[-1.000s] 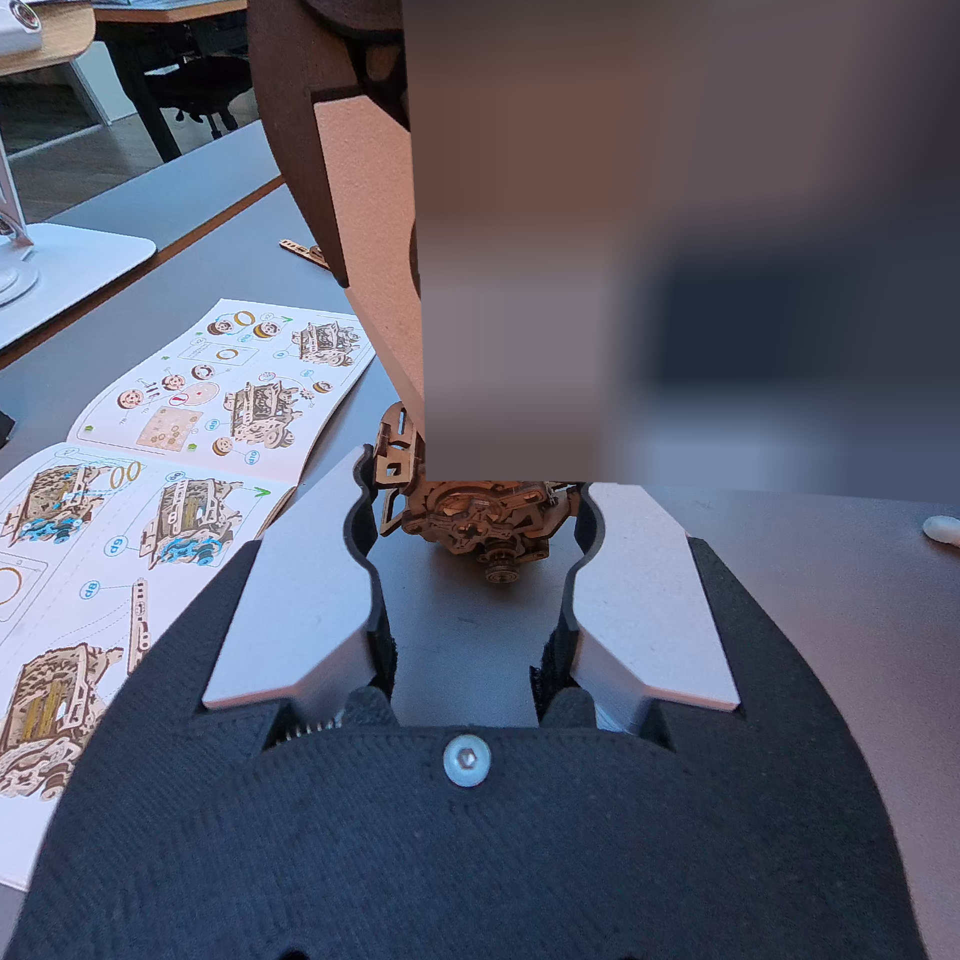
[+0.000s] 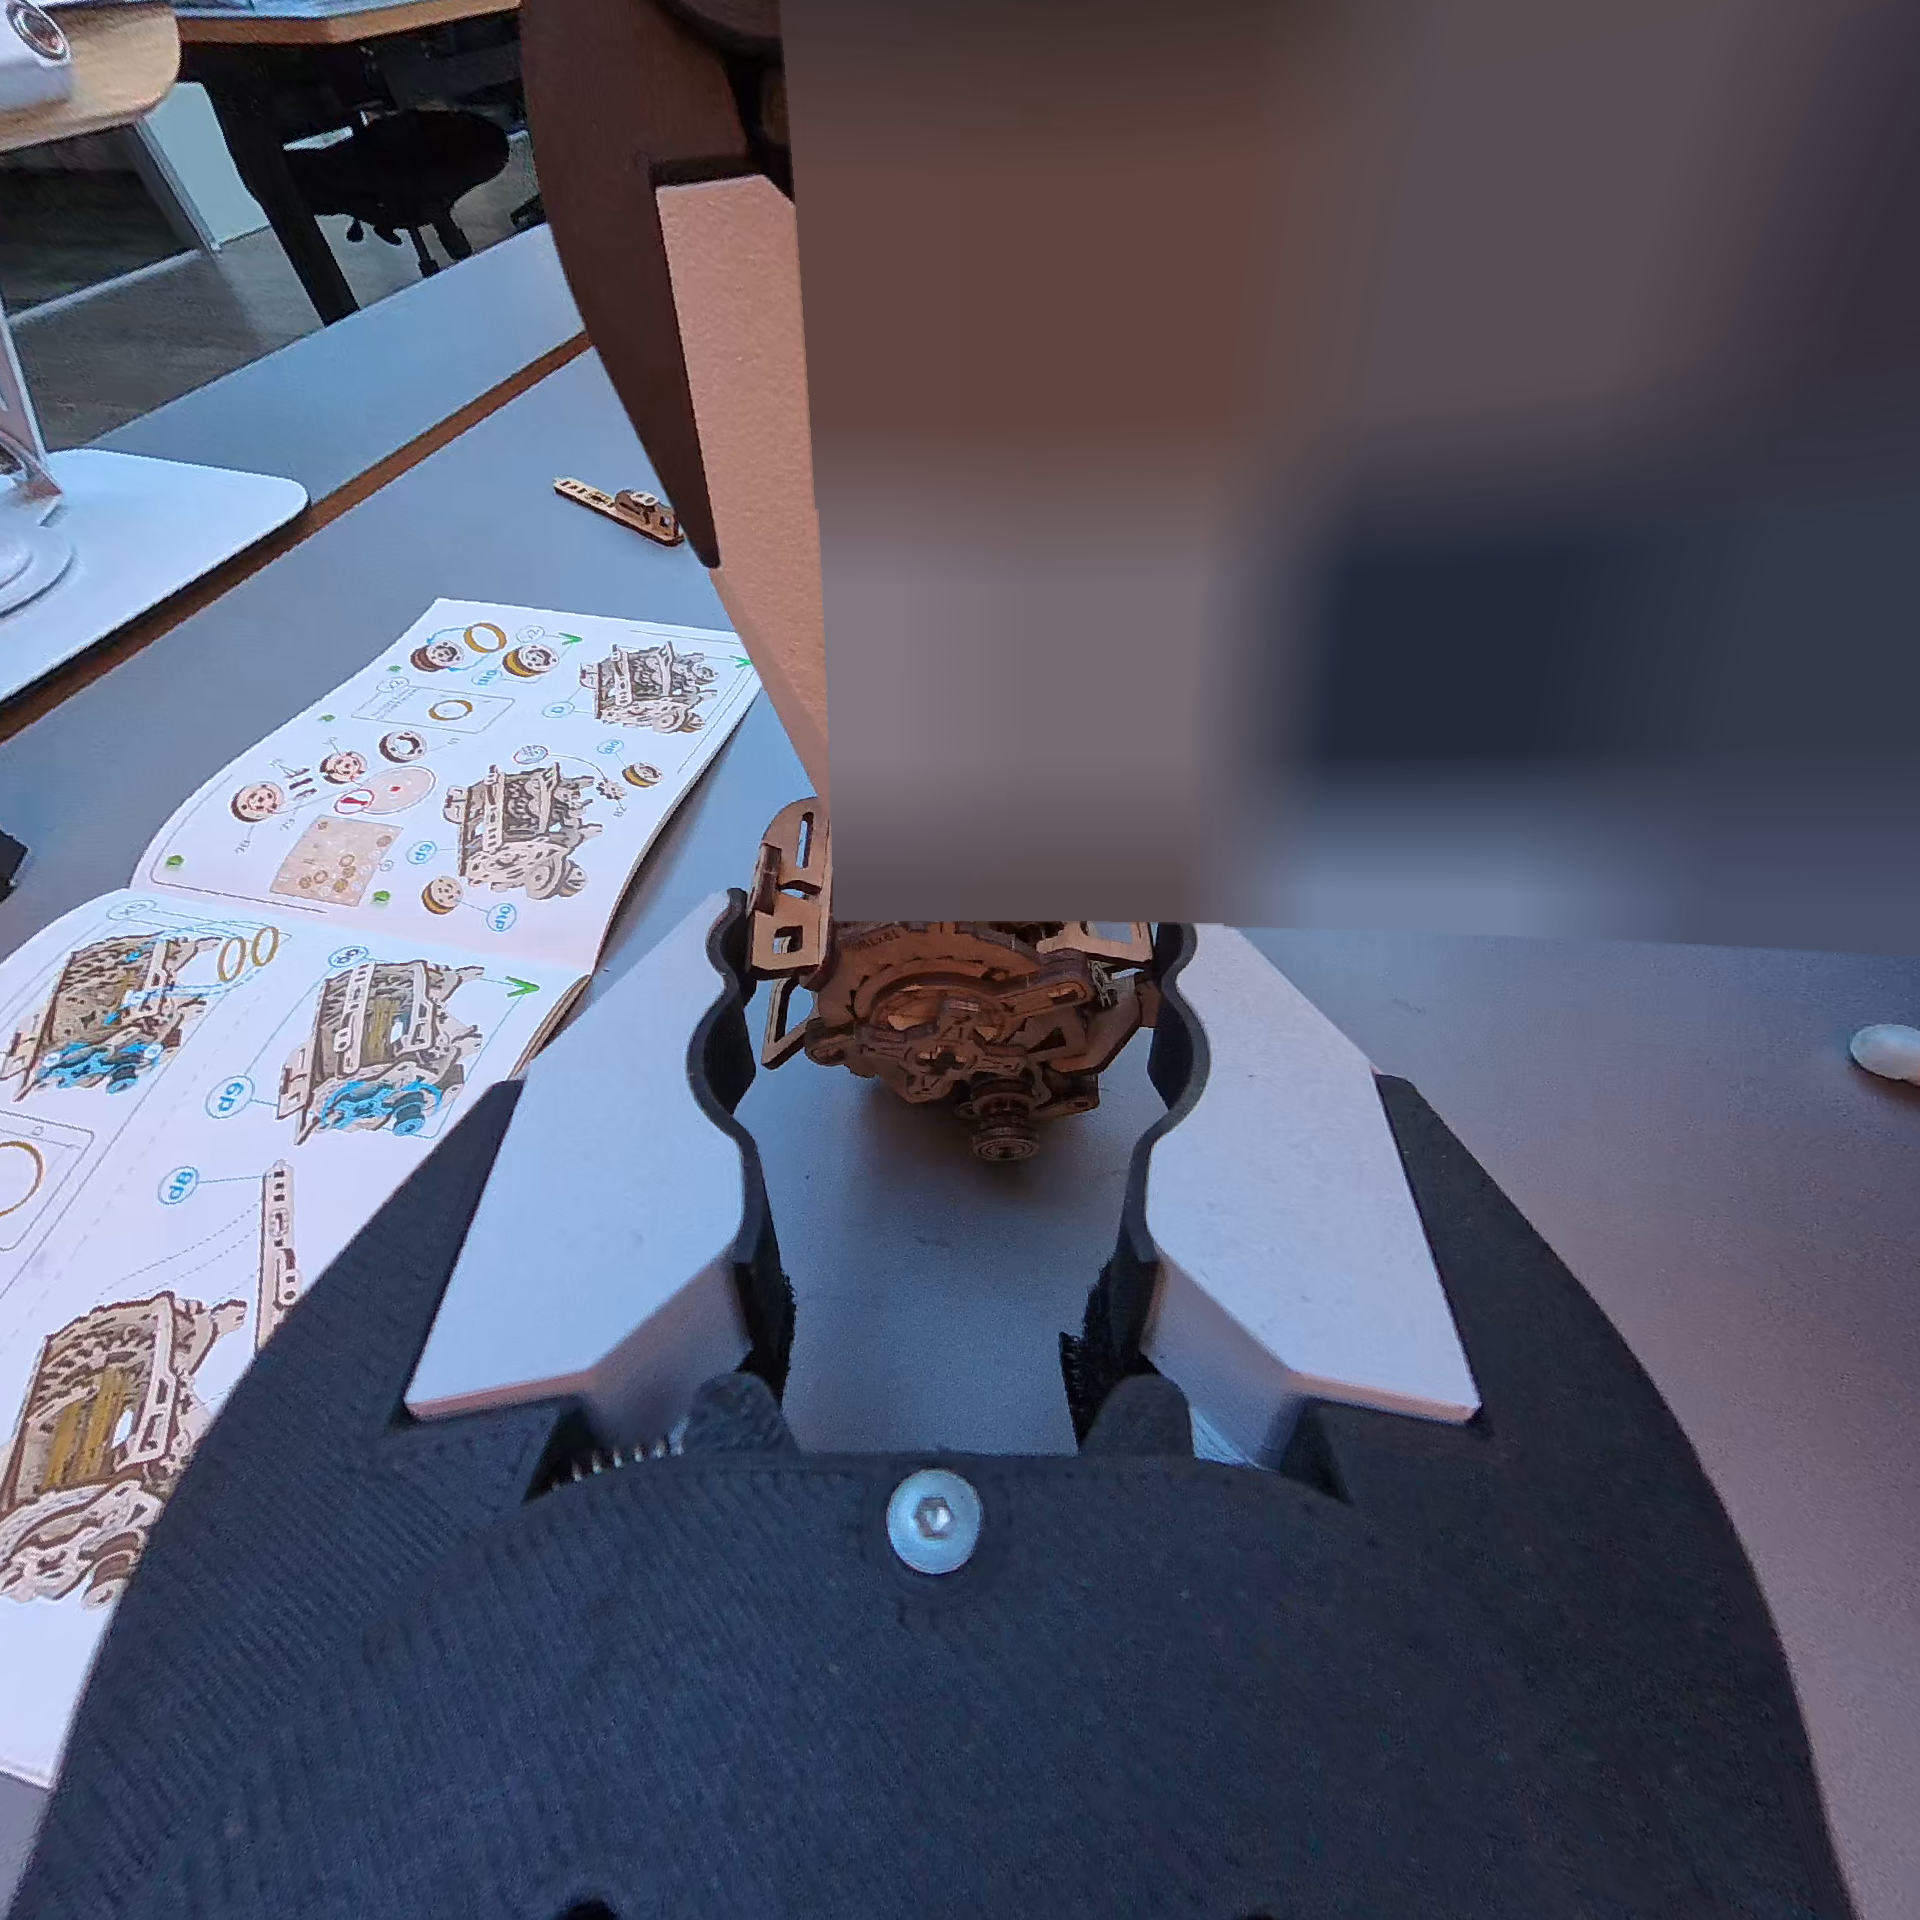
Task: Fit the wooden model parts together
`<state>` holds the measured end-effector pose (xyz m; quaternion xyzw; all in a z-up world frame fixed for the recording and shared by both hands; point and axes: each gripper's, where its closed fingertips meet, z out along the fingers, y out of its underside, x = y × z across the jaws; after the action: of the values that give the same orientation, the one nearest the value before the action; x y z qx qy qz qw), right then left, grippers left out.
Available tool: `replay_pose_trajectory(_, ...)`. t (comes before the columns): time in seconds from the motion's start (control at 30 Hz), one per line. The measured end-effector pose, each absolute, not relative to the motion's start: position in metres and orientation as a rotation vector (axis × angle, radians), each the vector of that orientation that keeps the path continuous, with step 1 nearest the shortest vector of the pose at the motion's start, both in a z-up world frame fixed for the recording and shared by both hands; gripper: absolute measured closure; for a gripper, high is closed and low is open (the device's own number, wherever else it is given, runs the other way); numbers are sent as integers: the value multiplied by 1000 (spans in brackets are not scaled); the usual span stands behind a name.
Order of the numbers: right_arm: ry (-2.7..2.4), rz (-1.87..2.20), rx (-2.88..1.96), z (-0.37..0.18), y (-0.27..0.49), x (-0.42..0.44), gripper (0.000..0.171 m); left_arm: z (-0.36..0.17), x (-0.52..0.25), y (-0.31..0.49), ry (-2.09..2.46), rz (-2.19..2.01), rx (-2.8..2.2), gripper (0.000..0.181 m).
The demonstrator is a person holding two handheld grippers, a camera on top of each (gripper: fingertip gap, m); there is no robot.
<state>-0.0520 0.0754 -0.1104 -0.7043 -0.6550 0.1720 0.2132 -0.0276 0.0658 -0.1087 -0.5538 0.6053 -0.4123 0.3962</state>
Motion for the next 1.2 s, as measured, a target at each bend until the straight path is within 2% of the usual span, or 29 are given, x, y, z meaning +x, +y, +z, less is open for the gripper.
replay_pose_trajectory(0.23, -1779, 549, -1946, -103, 76, -49, 162, -109, -28, 66, 1533, -1051, -1406, 105)
replay_pose_trajectory(0.73, -1468, 726, -1807, -66, 104, -20, 162, -109, -31, 64, 1549, -1024, -1384, 105)
replay_pose_trajectory(1.2, -1209, 808, -1692, -60, 136, -25, 162, -108, -33, 69, 1518, -1080, -1439, 106)
